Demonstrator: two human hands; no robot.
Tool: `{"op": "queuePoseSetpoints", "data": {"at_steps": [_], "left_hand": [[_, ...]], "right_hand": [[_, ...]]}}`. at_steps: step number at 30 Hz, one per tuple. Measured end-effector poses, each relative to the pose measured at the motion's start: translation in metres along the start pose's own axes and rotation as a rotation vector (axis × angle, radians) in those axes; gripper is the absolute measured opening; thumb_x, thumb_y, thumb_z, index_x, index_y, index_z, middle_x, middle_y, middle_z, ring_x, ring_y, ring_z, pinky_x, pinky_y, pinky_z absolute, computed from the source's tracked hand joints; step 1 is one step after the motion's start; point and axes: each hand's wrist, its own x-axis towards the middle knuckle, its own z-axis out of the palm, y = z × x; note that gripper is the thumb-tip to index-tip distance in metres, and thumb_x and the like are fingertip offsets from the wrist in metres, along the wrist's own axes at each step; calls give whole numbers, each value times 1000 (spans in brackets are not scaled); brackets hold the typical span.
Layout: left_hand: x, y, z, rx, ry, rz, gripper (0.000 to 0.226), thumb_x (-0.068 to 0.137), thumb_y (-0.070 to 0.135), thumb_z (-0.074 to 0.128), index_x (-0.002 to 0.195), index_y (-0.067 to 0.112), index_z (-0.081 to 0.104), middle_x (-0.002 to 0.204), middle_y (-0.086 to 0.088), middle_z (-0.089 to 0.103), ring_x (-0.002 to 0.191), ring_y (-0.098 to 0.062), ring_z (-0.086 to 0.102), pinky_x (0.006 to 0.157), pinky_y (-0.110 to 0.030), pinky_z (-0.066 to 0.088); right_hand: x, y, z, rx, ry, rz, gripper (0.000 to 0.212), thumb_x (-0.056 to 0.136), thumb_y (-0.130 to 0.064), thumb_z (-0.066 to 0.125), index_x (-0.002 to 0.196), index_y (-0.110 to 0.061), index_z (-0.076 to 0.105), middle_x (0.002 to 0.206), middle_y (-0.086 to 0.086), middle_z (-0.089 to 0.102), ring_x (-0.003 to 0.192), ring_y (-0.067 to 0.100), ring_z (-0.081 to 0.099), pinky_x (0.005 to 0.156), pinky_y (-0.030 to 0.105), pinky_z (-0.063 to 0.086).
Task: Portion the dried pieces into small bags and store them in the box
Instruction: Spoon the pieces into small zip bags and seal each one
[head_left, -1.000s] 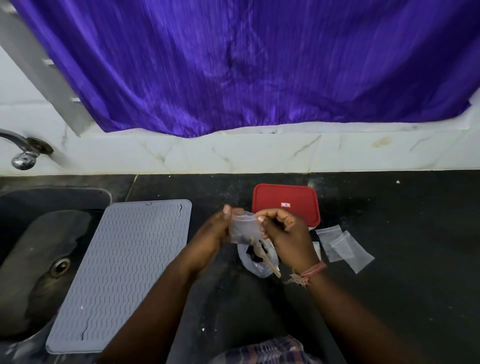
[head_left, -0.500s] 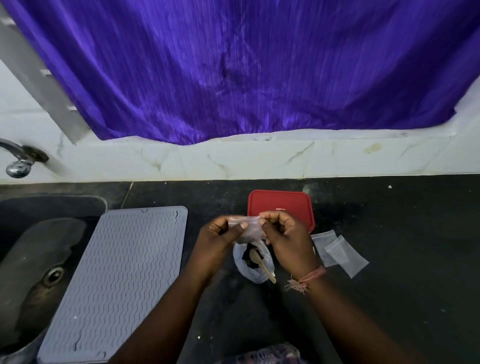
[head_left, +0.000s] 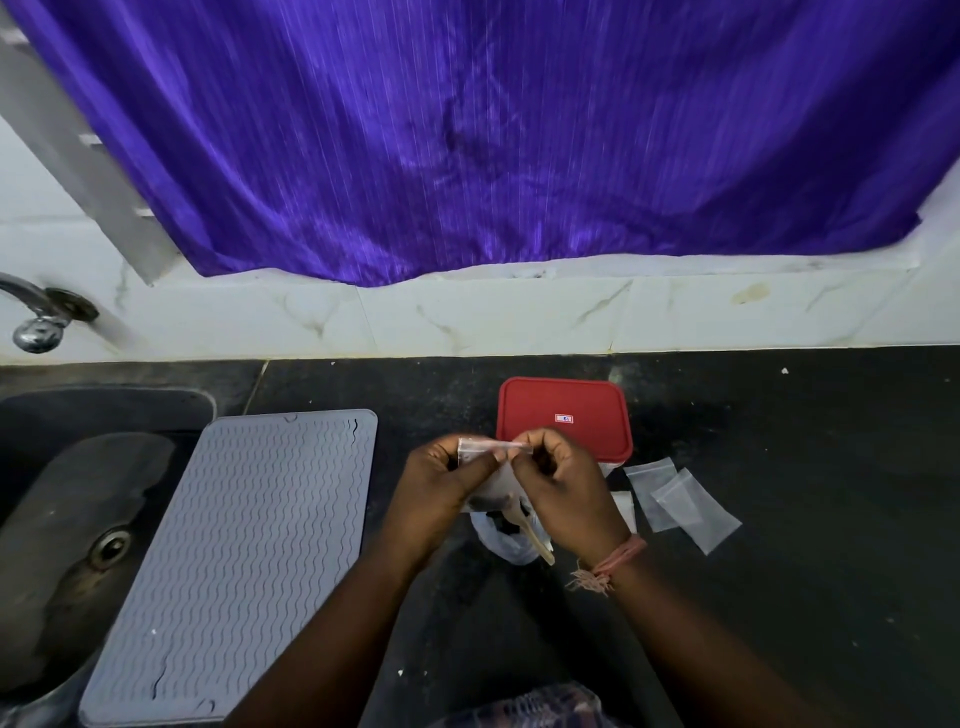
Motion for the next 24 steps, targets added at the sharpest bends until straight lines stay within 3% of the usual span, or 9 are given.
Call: {"op": "queuePoseSetpoints", "data": {"at_steps": [5,8,11,18,24], "left_hand": [[-1,0,3,18,-40,-5,14,96,7,67,103,7,79,91,-12,80,79,-17,77,65,-20,58],[2,-2,3,63,-12,-19,13,95,12,69,103,7,79,91,-15,79,81,-28,78,66,-27,60],[7,-6,0,133,56,-30,11,94,14,71,100,9,79,88,-14,79,80,-26,78,67,-29,61],[6,-7,0,56,82,-21,13,94,15,72,103,9,77,95,-9,80,90,-24,77,77,-34,62],[6,-10,2,-26,95,-52,13,95,10,67,102,10,78,97,-12,79,91,-25,75,86,-46,59]], "right_hand": [[-1,3,1,-34,-41,15,13,98,-18,54,92,-23,64,69,-12,61,62,0,55,58,21,46],[-3,5,4,-43,-46,25,11,99,-23,54,98,-25,65,81,-8,68,75,3,64,68,26,54],[-3,7,4,12,6,36,8,98,-25,60,98,-23,68,89,-1,73,86,12,70,77,34,58],[-2,3,-3,165,127,62,8,93,-5,63,87,-6,68,78,16,66,69,15,58,65,33,51],[-1,3,-9,196,108,88,9,95,-5,61,89,-6,68,75,1,65,68,11,55,65,28,49]]}}
